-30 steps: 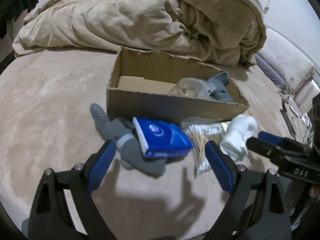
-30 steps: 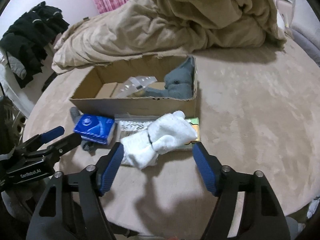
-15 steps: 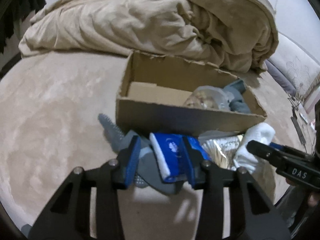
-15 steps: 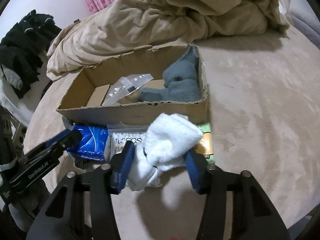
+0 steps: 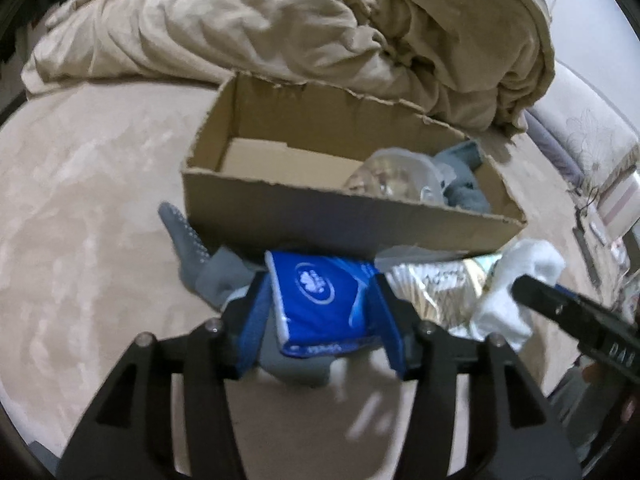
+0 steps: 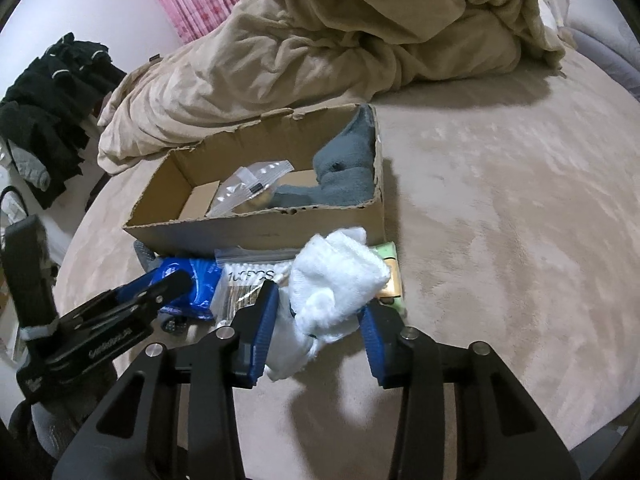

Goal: Organize objects
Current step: 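Grasp the blue tissue pack with the left tool while the right grasps the white socks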

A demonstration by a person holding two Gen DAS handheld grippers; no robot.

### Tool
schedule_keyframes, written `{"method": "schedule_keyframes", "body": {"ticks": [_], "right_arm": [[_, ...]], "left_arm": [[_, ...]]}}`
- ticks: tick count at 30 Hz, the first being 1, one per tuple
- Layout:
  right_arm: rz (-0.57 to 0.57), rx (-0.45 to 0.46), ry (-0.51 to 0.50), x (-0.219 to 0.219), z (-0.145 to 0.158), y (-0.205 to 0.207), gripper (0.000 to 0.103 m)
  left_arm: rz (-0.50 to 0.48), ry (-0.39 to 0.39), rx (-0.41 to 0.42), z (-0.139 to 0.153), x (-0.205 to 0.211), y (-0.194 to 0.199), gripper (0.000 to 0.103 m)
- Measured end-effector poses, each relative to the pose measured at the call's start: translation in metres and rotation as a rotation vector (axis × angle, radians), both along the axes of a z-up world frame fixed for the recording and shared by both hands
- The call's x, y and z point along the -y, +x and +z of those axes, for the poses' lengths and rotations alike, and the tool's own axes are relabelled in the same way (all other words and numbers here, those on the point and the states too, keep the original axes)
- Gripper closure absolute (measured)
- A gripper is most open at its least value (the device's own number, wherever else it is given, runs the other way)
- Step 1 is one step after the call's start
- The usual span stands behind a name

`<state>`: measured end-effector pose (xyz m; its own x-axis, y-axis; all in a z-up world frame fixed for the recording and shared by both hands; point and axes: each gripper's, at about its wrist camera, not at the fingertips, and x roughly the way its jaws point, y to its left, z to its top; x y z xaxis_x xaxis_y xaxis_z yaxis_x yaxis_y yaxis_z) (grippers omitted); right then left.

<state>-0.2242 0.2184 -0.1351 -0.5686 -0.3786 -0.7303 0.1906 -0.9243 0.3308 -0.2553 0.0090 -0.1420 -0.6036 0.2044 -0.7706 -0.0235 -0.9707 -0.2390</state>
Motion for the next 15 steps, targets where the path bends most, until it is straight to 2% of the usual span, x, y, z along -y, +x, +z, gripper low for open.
{"method": "schedule_keyframes", "body": {"ticks": [3,4,5,8,12,13,14,15], "right_arm": [[-0.002,-0.007,-0.01,-0.001,0.002,0.002,0.062],[-0.003,-0.009,-0.014,-0.001,0.002,0.003,0.063],[-0.004,-0.012,-0.018,-0.002,0.003,0.004,0.066],[-0.013,-0.02,-0.028,-0.004,0.004,0.005,0.069],[-0.024,-0.022,-0.035,-0.008,0.0,0.005,0.071],[-0.029,-0.019,-0.03,-0.01,-0.002,0.004,0.071],[-0.034,-0.014,-0.034,-0.011,-0.004,0.003,0.072],[-0.041,-0.014,-0.048,-0.014,-0.005,0.002,0.072]], "left_arm": [[-0.004,0.058,0.025,-0.001,0.001,-0.003,0.055],[-0.011,0.07,0.029,-0.001,-0.001,-0.003,0.065],[-0.022,0.06,0.034,-0.002,-0.004,-0.002,0.08],[-0.042,0.041,0.018,0.001,-0.015,0.005,0.088],[-0.085,0.029,-0.005,0.007,-0.03,0.011,0.089],[-0.102,0.025,0.004,0.005,-0.034,0.01,0.087],[-0.115,0.025,0.023,0.002,-0.037,0.007,0.072],[-0.129,0.038,0.053,-0.004,-0.039,0.004,0.065]]}}
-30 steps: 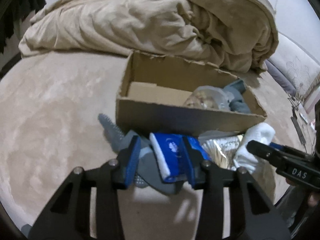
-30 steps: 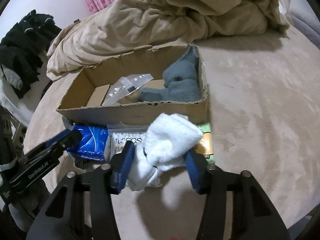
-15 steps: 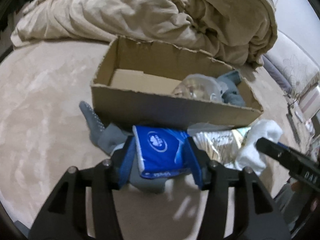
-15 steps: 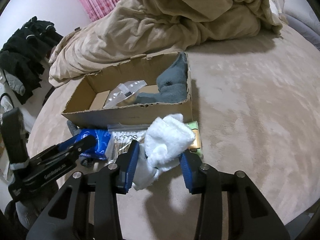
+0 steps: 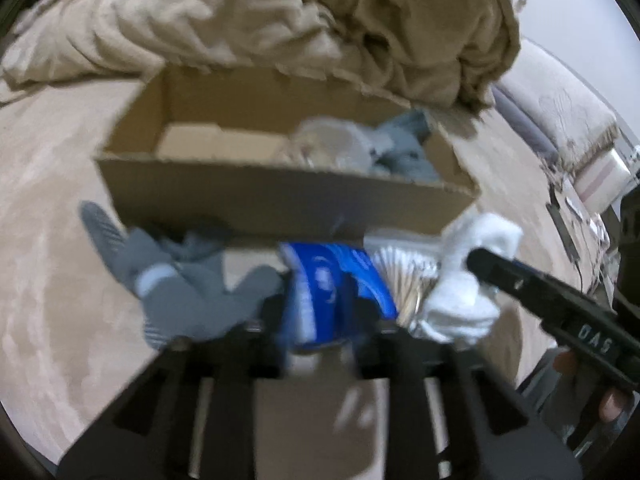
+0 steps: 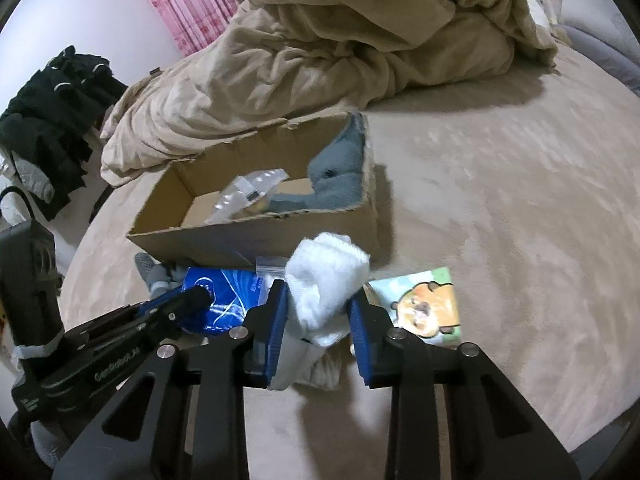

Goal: Organize objects
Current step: 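Grasp the blue tissue pack with the left tool while the right grasps the white socks, then place the blue tissue pack in the box with the left tool while the right drops the socks in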

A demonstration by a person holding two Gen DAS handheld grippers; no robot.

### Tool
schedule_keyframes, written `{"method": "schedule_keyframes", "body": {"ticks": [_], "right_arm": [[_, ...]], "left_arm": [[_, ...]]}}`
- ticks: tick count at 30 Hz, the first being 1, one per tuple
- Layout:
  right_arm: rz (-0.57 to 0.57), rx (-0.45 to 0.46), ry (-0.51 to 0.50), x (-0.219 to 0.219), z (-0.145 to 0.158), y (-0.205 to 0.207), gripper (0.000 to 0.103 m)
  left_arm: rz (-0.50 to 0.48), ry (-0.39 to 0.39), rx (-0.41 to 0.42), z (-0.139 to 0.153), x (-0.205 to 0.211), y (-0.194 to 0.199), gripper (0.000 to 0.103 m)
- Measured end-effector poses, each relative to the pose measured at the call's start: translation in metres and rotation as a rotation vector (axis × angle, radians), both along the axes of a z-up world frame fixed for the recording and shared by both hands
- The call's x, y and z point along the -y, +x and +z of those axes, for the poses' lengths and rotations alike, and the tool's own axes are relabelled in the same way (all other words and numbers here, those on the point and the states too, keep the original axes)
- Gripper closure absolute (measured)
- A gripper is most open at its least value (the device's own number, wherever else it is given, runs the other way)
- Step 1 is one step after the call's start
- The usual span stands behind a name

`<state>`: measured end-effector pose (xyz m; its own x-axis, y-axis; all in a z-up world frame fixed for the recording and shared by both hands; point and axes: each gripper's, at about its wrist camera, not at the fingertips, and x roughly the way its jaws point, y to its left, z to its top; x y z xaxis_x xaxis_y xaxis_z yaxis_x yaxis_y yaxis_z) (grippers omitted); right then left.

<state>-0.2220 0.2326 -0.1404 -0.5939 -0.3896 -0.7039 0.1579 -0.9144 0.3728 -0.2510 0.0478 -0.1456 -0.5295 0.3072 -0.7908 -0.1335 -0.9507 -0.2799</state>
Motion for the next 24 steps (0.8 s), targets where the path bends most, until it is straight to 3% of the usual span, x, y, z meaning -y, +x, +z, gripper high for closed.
{"method": "schedule_keyframes", "body": {"ticks": [2,4,6,8,11,18,24], "right_arm": [[-0.008,0.002,-0.023,-0.005,-0.003,-0.001,0.074],[-0.007,0.011,-0.038,-0.009,-0.008,-0.002,0.074],[-0.008,0.014,-0.052,-0.011,-0.009,-0.003,0.074],[-0.007,0.009,-0.065,-0.014,-0.007,-0.001,0.076],[0.005,-0.012,-0.073,-0.014,0.0,0.004,0.078],[0.008,-0.074,-0.066,-0.012,0.028,0.019,0.078],[0.034,-0.133,-0.058,-0.007,0.064,0.026,0.078]], "left_arm": [[-0.014,0.049,0.099,-0.017,-0.003,-0.009,0.042],[0.001,0.085,0.086,-0.019,-0.002,-0.008,0.041],[0.017,0.082,0.06,-0.013,-0.001,-0.006,0.05],[0.031,0.057,0.041,-0.006,0.001,-0.004,0.074],[0.034,0.068,0.019,0.003,0.007,0.001,0.087],[0.028,0.089,-0.041,0.031,0.011,0.017,0.092],[0.036,0.085,-0.125,0.077,0.022,0.028,0.092]]}}
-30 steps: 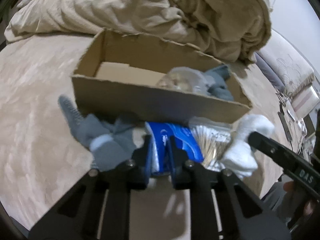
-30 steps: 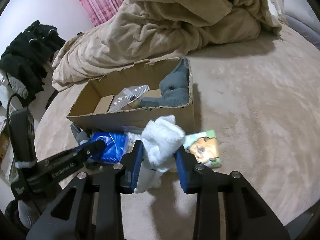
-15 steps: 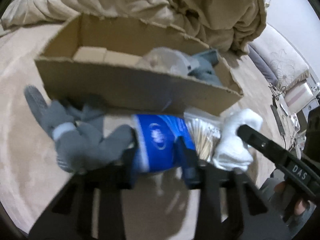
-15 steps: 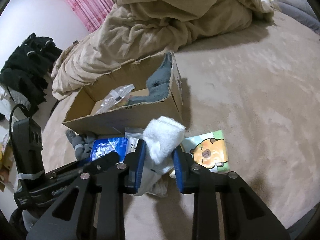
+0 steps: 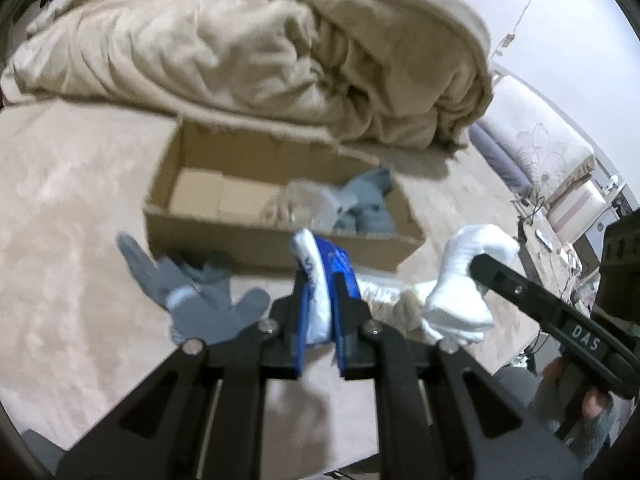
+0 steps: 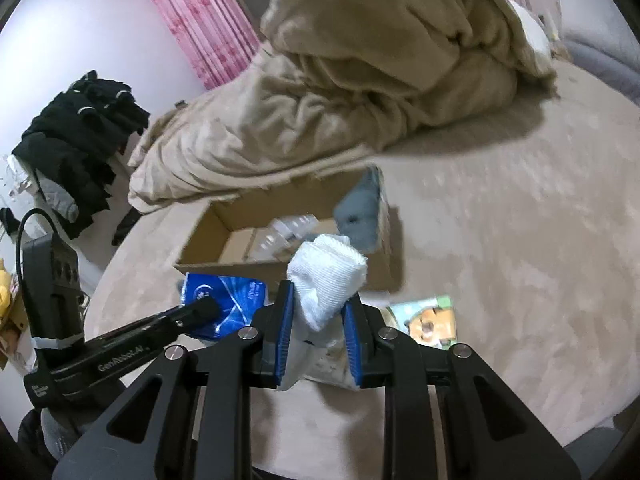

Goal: Organize objects
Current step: 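Place the blue tissue pack in the box with the left tool while the right drops the socks in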

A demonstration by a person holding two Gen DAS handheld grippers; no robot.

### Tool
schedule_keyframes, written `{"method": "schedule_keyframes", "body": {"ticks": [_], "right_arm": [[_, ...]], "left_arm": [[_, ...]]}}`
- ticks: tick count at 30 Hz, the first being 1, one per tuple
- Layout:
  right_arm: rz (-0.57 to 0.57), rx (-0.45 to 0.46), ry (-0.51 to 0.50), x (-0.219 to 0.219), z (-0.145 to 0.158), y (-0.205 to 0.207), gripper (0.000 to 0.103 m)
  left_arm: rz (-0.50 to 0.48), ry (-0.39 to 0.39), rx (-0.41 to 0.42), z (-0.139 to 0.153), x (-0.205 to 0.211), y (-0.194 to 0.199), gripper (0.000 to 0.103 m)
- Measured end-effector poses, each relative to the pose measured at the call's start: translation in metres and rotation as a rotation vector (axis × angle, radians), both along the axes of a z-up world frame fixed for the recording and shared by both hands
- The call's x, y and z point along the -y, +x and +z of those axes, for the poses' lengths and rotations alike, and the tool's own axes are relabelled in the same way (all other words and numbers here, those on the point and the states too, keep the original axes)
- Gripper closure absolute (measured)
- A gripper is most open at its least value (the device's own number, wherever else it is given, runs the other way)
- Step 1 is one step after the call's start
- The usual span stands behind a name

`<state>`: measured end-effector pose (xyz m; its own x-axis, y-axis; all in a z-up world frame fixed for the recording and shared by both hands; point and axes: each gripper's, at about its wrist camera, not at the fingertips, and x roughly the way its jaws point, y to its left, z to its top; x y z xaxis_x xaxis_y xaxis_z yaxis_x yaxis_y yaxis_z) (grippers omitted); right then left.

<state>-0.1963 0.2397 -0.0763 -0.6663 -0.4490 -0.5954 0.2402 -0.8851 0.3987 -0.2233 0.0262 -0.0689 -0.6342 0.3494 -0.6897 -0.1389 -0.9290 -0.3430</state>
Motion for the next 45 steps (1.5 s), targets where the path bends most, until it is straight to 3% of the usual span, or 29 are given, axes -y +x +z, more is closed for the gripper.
{"method": "schedule_keyframes", "body": {"ticks": [10,16,20,30,34,36,37,38,40,42,43,45], "right_arm": [[0.103,-0.138,0.041,0.036,0.066,-0.004,0.078],[0.186,-0.204,0.112,0.072,0.081,-0.03,0.078],[0.256,-0.165,0.144,0.098,0.062,-0.067,0.078],[0.324,0.005,0.224,0.143,-0.025,-0.139,0.078],[0.32,0.069,0.235,0.149,-0.051,-0.154,0.071],[0.3,0.086,0.228,0.148,-0.056,-0.155,0.061],[0.293,0.088,0.222,0.146,-0.054,-0.154,0.05],[0.279,0.083,0.217,0.143,-0.051,-0.152,0.041],[0.252,0.063,0.196,0.132,-0.041,-0.147,0.034],[0.231,0.042,0.178,0.12,-0.028,-0.138,0.032],[0.218,0.029,0.177,0.113,-0.021,-0.132,0.031],[0.191,-0.007,0.175,0.099,-0.003,-0.118,0.031]], "left_arm": [[0.023,-0.053,-0.137,0.072,0.03,0.001,0.092],[0.057,-0.064,-0.153,0.074,0.043,-0.025,0.092],[0.072,-0.082,-0.13,0.057,0.052,-0.05,0.092],[0.058,-0.117,0.048,-0.029,0.067,-0.118,0.088],[0.071,-0.117,0.05,-0.038,0.068,-0.121,0.079],[0.072,-0.103,0.06,-0.036,0.067,-0.121,0.077],[0.08,-0.102,0.054,-0.033,0.067,-0.119,0.075],[0.09,-0.108,0.045,-0.029,0.067,-0.116,0.071],[0.111,-0.128,0.023,-0.02,0.068,-0.107,0.06],[0.115,-0.12,0.012,-0.009,0.07,-0.097,0.046],[0.123,-0.119,-0.002,-0.003,0.07,-0.09,0.034],[0.139,-0.121,-0.036,0.012,0.072,-0.074,0.028]]}}
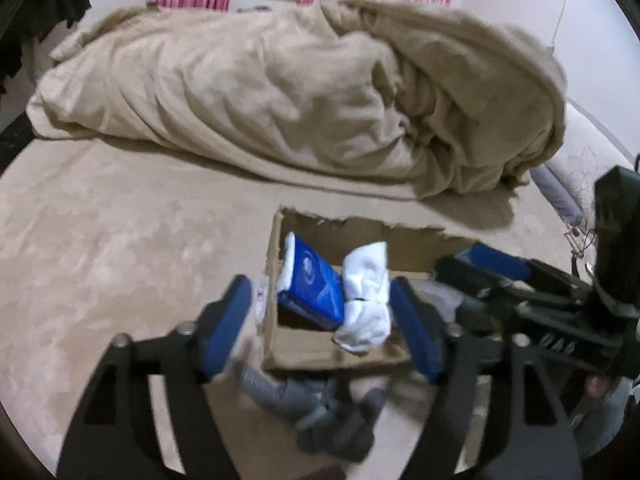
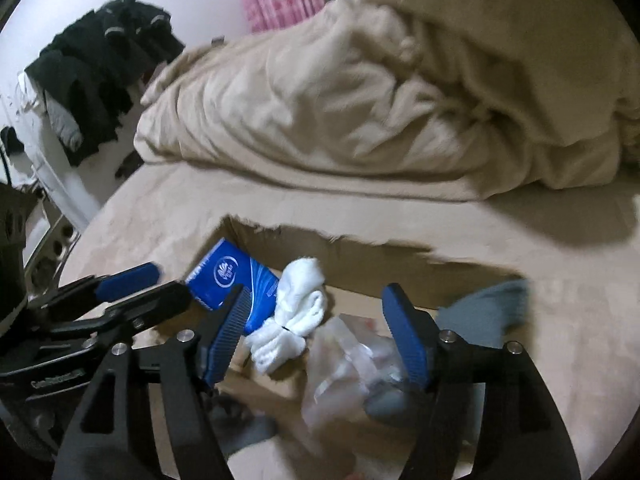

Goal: Organize objects
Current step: 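Place the blue tissue pack in the box with the left tool while the right drops the socks in, then grasp the grey glove with the left tool while the right grasps the cartoon tissue pack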

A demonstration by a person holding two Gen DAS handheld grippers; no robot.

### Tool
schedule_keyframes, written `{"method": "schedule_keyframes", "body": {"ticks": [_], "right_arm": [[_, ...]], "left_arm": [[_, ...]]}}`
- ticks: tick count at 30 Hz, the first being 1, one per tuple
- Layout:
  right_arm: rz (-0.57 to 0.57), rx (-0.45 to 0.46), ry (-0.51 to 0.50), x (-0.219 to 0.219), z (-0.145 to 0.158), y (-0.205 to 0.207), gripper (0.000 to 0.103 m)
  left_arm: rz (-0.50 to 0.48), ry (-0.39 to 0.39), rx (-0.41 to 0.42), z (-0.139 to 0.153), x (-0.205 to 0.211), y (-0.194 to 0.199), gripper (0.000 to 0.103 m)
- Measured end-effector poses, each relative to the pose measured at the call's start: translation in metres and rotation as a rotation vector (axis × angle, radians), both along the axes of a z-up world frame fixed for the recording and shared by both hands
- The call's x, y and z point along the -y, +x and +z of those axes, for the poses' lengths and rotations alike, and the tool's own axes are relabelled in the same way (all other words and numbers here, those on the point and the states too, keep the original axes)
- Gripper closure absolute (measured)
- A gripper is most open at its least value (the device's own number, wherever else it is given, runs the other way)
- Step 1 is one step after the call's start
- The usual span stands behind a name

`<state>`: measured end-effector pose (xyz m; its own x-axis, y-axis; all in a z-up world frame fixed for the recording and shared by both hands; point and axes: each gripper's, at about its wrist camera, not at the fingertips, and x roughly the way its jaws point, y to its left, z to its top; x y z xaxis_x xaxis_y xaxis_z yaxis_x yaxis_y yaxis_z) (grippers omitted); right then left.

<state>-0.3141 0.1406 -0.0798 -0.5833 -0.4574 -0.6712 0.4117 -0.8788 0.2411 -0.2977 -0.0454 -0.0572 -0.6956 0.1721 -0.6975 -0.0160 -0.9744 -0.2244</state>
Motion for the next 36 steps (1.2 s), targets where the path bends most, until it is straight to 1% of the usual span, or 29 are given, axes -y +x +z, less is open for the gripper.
{"method": "schedule_keyframes", "body": {"ticks": [3,5,6,9,11,13,16,19,21,24,30,34,36], "right_arm": [[-0.027,-0.053,-0.011,-0.02,0.025,0.024,0.027],[-0.044,-0.09,-0.011,-0.03,0.041,0.039,0.019],[-0.056,-0.114,-0.009,-0.039,0.049,0.051,0.018],[-0.069,-0.148,-0.007,-0.05,0.065,0.073,0.017],[-0.078,-0.159,-0.006,-0.058,0.07,0.087,0.017],[-0.087,-0.166,-0.002,-0.067,0.074,0.101,0.017],[-0.097,-0.159,0.004,-0.078,0.072,0.115,0.017],[-0.112,-0.14,0.015,-0.087,0.06,0.123,0.017],[-0.122,-0.108,0.033,-0.093,0.046,0.122,0.017],[-0.145,-0.07,0.062,-0.099,0.023,0.119,0.017],[-0.18,0.011,0.103,-0.104,-0.026,0.108,0.017],[-0.204,0.017,0.172,-0.102,-0.046,0.102,0.017],[-0.204,0.032,0.179,-0.102,-0.055,0.099,0.017]], "left_arm": [[0.012,-0.013,-0.039,0.02,0.0,0.024,0.024],[0.022,-0.013,-0.059,0.032,0.0,0.039,0.021],[0.024,-0.012,-0.068,0.037,0.0,0.047,0.02],[0.022,-0.008,-0.093,0.052,-0.006,0.069,0.017],[0.014,-0.01,-0.109,0.059,-0.011,0.084,0.014],[0.007,-0.015,-0.116,0.062,-0.016,0.096,0.014],[0.004,-0.006,-0.111,0.059,-0.022,0.112,0.014],[-0.003,-0.004,-0.089,0.045,-0.027,0.121,0.014],[-0.003,-0.009,-0.053,0.03,-0.029,0.12,0.014],[0.013,-0.016,0.004,0.005,-0.029,0.114,0.014],[0.03,-0.038,0.058,-0.029,-0.029,0.099,0.014],[0.04,-0.046,0.092,-0.05,-0.028,0.086,0.014],[0.048,-0.048,0.104,-0.059,-0.026,0.079,0.014]]}}
